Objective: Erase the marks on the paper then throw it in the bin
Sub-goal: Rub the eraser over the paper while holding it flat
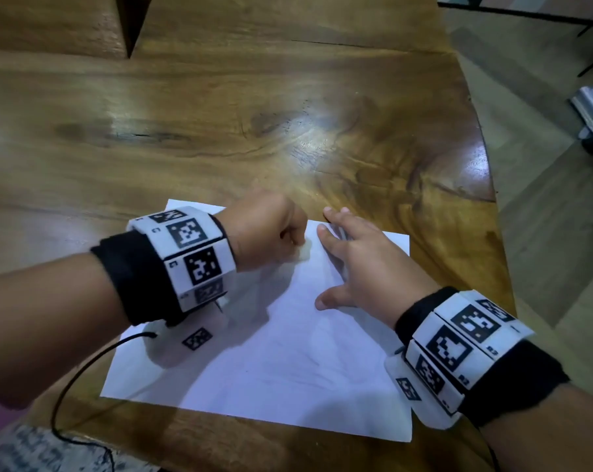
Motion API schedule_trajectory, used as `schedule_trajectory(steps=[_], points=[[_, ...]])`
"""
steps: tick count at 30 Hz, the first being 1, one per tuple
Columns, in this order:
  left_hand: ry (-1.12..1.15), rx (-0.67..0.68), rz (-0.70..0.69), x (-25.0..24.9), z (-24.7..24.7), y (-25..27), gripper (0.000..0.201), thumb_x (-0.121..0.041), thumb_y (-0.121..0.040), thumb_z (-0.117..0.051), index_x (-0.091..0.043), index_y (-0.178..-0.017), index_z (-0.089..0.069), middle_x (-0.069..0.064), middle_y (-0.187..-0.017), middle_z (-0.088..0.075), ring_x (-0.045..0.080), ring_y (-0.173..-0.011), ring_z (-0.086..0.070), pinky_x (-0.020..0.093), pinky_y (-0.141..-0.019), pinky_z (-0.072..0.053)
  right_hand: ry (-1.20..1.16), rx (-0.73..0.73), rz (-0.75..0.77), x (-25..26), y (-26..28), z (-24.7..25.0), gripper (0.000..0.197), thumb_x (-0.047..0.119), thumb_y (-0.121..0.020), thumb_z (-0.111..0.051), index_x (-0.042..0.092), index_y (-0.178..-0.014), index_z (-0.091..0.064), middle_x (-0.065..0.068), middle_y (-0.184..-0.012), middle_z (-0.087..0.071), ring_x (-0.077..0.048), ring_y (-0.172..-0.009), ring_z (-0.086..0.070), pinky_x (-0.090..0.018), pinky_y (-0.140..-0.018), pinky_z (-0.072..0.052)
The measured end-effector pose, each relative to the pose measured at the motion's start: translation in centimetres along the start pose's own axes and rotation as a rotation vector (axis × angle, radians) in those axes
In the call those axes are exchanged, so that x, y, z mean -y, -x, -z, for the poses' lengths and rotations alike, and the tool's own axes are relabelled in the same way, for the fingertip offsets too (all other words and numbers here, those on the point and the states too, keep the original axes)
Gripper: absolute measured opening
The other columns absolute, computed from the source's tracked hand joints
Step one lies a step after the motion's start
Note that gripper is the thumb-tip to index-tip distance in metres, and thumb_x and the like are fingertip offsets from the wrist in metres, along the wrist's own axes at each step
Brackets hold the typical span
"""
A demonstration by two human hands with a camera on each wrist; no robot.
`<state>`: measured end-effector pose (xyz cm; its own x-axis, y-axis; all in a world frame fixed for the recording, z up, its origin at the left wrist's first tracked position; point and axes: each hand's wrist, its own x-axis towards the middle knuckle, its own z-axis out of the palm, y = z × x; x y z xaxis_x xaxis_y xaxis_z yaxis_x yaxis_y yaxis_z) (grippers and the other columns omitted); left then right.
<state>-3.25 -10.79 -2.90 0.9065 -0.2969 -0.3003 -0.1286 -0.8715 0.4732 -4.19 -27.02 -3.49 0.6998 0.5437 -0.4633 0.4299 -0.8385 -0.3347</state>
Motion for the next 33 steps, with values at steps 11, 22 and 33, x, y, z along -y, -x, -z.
schedule_trajectory(steps=[11,22,33], points=[[-0.046,0.157,-0.113,-0.2,-0.5,1.1,0.008,-0.010,-0.075,-0.063,-0.014,-0.078,-0.068,0.000,-0.074,-0.065,0.014,-0.068,-0.052,0.014,-0.055,-0.034,0.000,0.006,-0.016,0.2,0.0,0.1,0.101,0.044,-0.071,-0.074,0.016,-0.149,-0.015,0.006,-0.158,0.006,-0.011,-0.145,0.009,-0.021,-0.114,-0.005],[-0.069,0.056,-0.161,0.1,-0.7,0.6,0.006,-0.012,-0.076,-0.062,-0.011,-0.076,-0.067,0.007,-0.081,-0.069,0.015,-0.068,-0.048,0.021,-0.054,-0.028,-0.006,0.002,-0.017,0.3,-0.1,0.1,0.102,0.044,-0.070,-0.076,0.015,-0.149,-0.017,0.006,-0.158,0.005,-0.012,-0.145,0.008,-0.021,-0.114,-0.005],[-0.019,-0.040,-0.131,0.0,-1.1,0.7,0.008,-0.011,-0.077,-0.059,-0.012,-0.075,-0.067,0.000,-0.070,-0.055,0.016,-0.066,-0.046,0.021,-0.054,-0.023,0.004,0.002,-0.025,0.4,0.1,0.3,0.102,0.044,-0.070,-0.075,0.016,-0.149,-0.016,0.006,-0.158,0.004,-0.012,-0.145,0.007,-0.023,-0.115,-0.007]])
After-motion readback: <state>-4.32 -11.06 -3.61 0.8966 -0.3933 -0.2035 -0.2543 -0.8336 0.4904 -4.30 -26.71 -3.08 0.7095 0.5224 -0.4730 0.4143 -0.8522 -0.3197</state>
